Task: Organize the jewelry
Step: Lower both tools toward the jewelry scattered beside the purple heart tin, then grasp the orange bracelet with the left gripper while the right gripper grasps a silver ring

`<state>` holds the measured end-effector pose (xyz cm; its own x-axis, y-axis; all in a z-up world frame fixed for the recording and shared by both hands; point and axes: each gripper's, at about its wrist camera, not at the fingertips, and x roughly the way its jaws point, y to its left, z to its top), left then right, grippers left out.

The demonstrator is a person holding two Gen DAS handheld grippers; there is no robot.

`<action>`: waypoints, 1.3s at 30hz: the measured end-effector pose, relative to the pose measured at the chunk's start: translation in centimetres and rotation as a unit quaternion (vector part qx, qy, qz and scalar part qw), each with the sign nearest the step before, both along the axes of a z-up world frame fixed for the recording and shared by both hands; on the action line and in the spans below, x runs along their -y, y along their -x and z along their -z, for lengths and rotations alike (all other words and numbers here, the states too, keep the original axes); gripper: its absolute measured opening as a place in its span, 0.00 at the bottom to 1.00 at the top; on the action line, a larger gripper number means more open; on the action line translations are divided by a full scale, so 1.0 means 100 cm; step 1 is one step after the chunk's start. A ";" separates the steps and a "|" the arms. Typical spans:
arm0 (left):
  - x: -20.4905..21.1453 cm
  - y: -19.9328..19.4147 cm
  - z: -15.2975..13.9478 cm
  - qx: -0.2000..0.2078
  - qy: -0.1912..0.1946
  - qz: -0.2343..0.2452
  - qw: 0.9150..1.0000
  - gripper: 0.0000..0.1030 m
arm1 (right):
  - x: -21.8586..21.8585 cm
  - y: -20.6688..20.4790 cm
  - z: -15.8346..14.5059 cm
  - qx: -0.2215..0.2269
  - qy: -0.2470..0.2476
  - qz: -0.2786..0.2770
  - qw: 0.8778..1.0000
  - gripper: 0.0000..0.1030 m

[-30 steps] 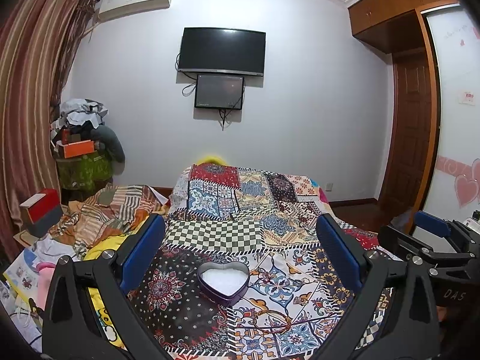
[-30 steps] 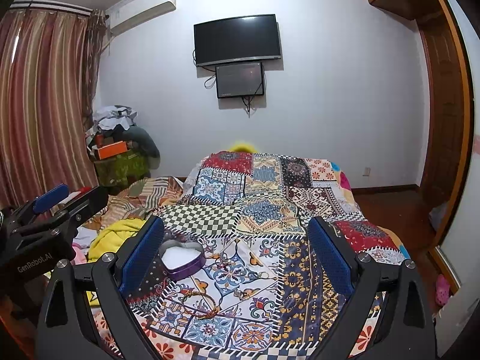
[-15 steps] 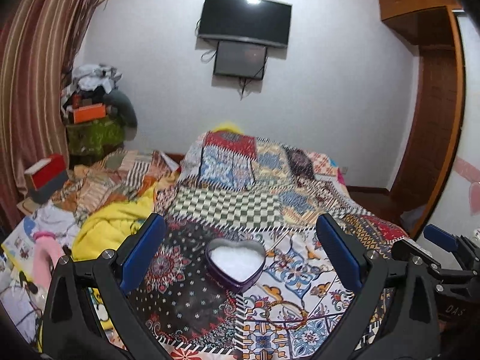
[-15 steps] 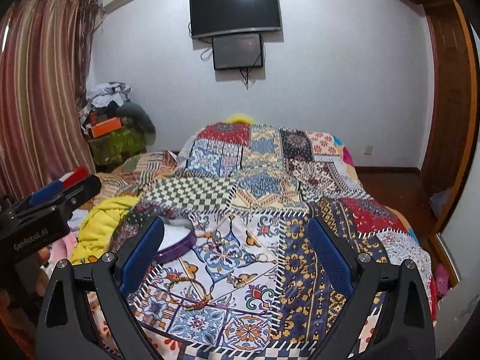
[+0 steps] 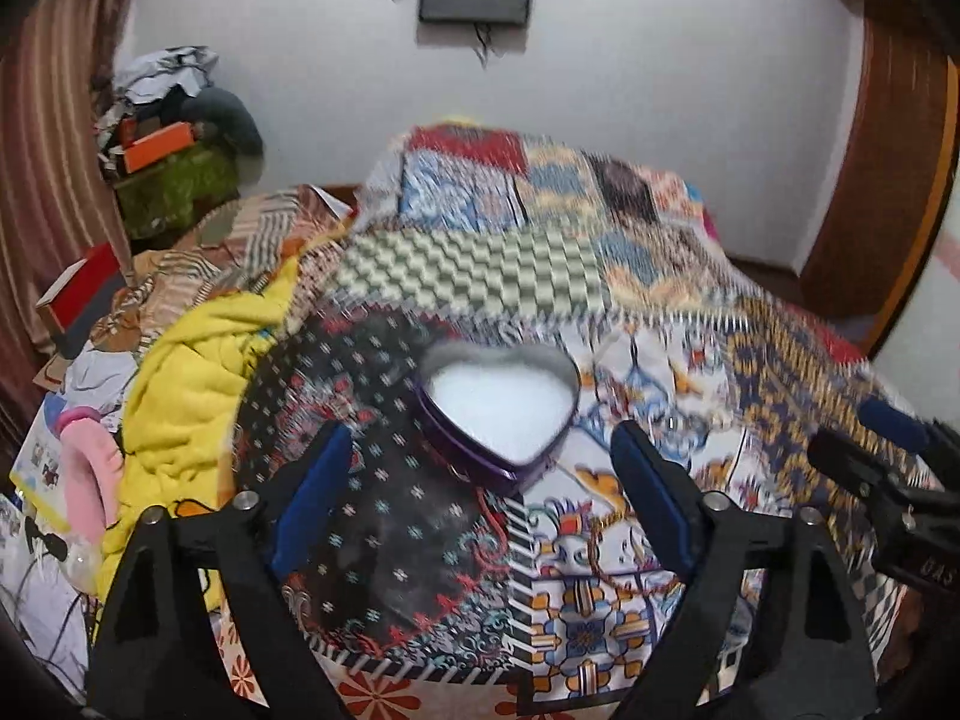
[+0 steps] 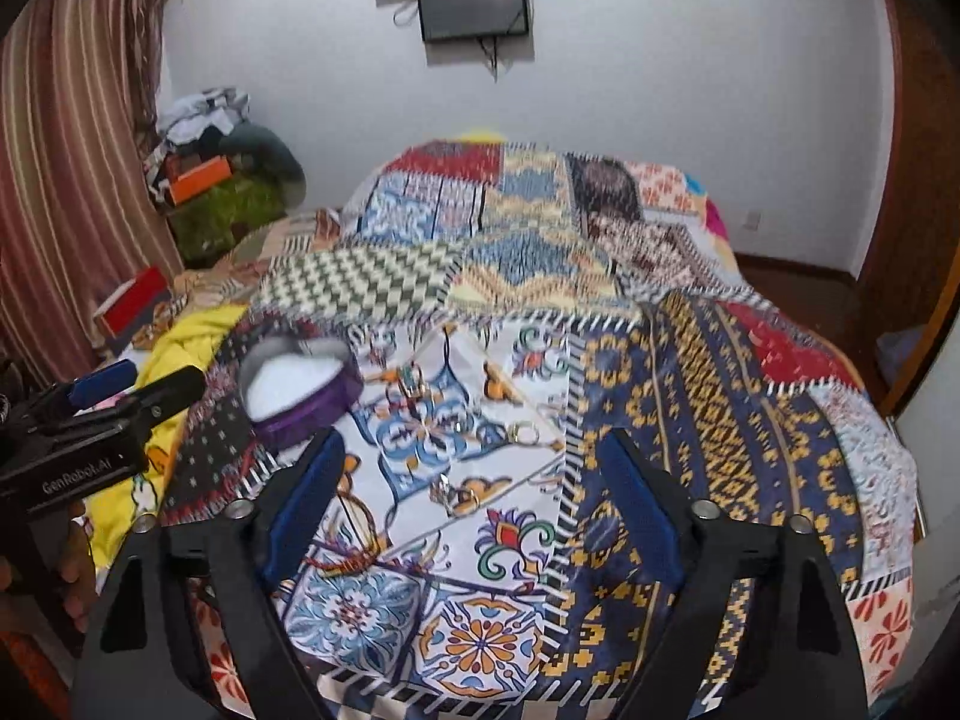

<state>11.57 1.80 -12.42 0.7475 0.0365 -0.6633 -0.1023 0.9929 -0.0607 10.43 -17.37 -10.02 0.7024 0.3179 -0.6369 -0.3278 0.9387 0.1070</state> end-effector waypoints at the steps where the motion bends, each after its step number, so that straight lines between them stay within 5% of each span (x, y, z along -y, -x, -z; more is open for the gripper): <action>1: 0.002 -0.001 0.003 -0.006 0.000 0.005 1.000 0.81 | 0.000 -0.001 0.004 -0.007 0.002 -0.003 1.000 0.75; 8: 0.022 -0.015 0.027 -0.062 -0.003 0.051 0.997 0.69 | 0.000 -0.013 0.027 -0.046 0.012 -0.011 0.999 0.61; 20: 0.034 -0.023 0.057 -0.104 0.027 0.104 0.989 0.40 | -0.007 -0.033 0.054 -0.111 -0.003 -0.038 0.993 0.45; 25: 0.036 -0.023 0.062 -0.103 0.036 0.119 0.987 0.36 | -0.011 -0.041 0.066 -0.136 -0.003 -0.042 0.990 0.41; 32: 0.037 -0.024 0.065 -0.113 0.056 0.136 0.983 0.21 | -0.018 -0.043 0.073 -0.137 0.009 -0.045 0.989 0.40; 39: 0.037 -0.023 0.065 -0.115 0.061 0.139 0.982 0.06 | -0.020 -0.044 0.073 -0.128 0.020 -0.049 0.990 0.26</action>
